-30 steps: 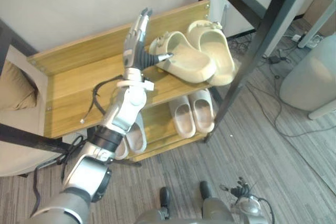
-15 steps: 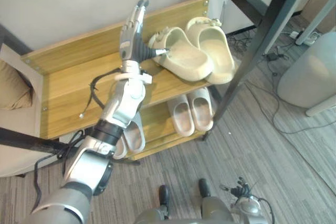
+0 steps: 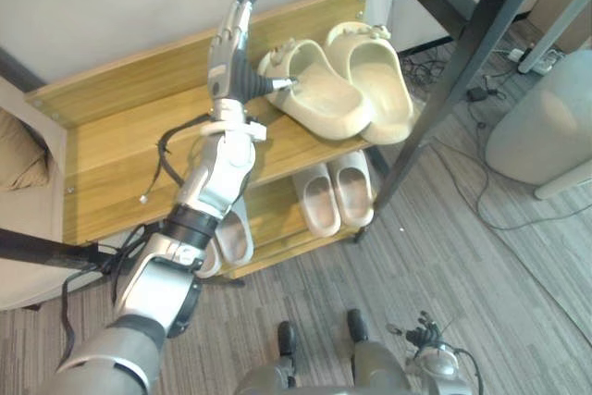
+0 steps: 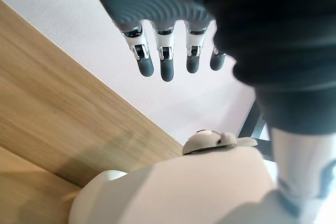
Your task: Organize the slippers on the shoe rack
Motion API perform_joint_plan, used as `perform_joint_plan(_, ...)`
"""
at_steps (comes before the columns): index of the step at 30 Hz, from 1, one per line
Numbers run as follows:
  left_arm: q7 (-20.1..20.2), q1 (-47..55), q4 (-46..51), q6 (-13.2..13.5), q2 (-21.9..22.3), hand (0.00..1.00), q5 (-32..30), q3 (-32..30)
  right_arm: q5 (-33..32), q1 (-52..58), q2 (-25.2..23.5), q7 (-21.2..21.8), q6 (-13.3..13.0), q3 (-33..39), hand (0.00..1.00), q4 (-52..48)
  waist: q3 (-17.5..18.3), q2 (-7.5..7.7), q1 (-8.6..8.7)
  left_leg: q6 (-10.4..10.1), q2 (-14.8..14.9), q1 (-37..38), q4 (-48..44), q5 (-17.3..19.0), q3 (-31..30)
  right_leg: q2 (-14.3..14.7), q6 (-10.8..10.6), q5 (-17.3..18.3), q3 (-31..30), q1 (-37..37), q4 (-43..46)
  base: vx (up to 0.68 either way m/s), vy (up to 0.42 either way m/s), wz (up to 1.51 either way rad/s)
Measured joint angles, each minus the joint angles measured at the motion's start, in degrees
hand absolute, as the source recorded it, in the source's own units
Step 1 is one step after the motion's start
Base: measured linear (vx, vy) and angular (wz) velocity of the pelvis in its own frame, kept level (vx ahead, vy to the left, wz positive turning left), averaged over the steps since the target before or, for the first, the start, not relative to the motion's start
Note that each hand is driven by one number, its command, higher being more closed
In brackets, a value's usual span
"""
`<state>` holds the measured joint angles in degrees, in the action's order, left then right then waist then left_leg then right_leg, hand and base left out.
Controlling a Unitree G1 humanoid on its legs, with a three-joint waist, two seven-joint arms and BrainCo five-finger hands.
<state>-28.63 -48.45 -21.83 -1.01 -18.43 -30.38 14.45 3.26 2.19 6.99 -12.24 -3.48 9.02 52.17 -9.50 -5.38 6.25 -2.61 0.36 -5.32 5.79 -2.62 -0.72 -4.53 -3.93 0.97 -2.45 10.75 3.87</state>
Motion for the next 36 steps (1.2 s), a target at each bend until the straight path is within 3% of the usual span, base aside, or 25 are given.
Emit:
perform_joint_plan(14,0.18,0.01,-1.45,-1.14,-1.31,0.00,-3.17,-1.64,-1.02,0.05,-0.06,0.07,-0.09,0.01,0.00,0.00,-0.02,-0.01,-0.06,0.00,-0.05,-0.30,0.00,0.00,-0.48,-0.07,0.00,0.01,0.46,-0.01,-0.14,0.00,-0.004,0.01)
perform_joint_plan(25,0.18,0.85,-2.33,-1.44,-5.61,0.00,-3.42,-3.85,-1.01,0.12,0.01,0.40,-0.56,-0.18,0.00,-0.08,-0.46,-0.51,-0.31,-0.15,0.16,0.48,0.03,0.11,-1.32,0.12,0.27,-0.29,2.14,-2.56,-2.48,0.01,-0.016,0.07)
perform_joint_plan(36,-0.12,3.62,1.22,-1.94,-4.54,0.00,-1.79,-5.74,-1.01,0.11,0.16,0.52,-0.52,-0.19,0.00,-0.11,-0.74,-0.90,-0.40,-0.41,0.21,0.84,0.03,0.35,-1.23,-0.01,0.31,-1.05,2.09,-3.79,-4.41,0.00,0.000,0.00)
